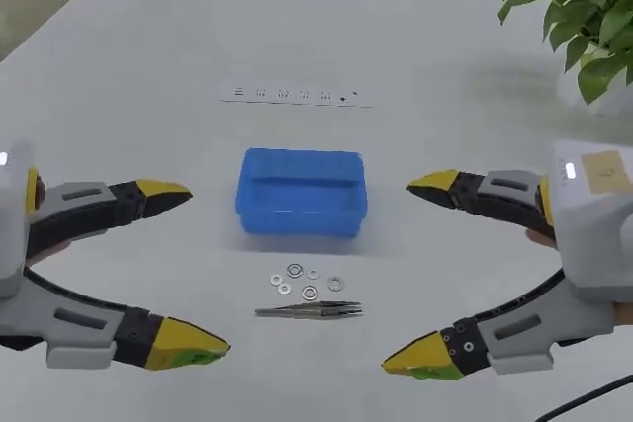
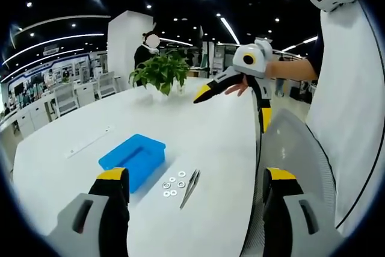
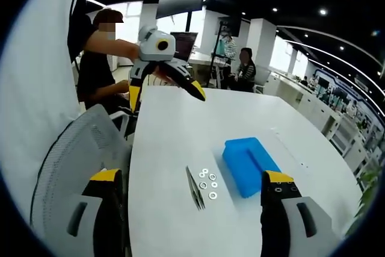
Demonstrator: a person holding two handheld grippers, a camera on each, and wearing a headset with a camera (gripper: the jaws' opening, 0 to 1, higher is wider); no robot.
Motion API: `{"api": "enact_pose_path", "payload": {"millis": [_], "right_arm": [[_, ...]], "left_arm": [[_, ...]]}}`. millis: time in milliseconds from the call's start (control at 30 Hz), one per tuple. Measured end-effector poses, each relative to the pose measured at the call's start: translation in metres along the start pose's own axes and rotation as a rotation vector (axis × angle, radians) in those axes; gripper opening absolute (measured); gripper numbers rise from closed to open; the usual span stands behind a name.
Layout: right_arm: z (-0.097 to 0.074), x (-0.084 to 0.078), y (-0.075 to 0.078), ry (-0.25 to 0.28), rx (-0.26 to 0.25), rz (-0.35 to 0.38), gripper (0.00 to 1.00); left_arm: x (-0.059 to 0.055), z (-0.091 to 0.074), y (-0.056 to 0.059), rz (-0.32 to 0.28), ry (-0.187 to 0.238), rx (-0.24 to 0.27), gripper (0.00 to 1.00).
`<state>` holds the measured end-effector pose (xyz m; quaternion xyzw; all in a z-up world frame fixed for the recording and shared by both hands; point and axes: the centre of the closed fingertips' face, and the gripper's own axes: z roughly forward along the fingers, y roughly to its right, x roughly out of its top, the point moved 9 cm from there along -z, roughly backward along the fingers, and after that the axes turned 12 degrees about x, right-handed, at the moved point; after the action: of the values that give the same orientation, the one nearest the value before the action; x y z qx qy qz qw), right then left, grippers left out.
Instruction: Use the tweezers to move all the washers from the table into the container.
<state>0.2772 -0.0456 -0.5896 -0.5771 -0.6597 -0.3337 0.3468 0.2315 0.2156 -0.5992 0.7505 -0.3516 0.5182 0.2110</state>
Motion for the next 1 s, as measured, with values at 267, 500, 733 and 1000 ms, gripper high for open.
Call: {"api": "enact_pose_path", "payload": {"millis": [267, 500, 733, 1000], "right_arm": [[0.001, -0.002, 0.005, -0.010, -0.009, 0.011, 0.96], [0.002, -0.003, 0.010, -0.012, -0.013, 0.018, 0.95], [0.002, -0.003, 0.007, -0.022, -0.004, 0.024, 0.95], [0.002, -0.007, 0.004, -0.041, -0.007, 0.031, 0.95]], "left_arm": [[0.003, 0.002, -0.001, 0.065, -0.018, -0.008, 0.98], [0.002, 0.005, -0.003, 0.101, -0.031, -0.024, 0.97], [-0.001, 0.005, -0.008, 0.055, -0.007, -0.005, 0.96], [-0.008, 0.006, -0.006, 0.066, -0.030, -0.015, 0.96]]}}
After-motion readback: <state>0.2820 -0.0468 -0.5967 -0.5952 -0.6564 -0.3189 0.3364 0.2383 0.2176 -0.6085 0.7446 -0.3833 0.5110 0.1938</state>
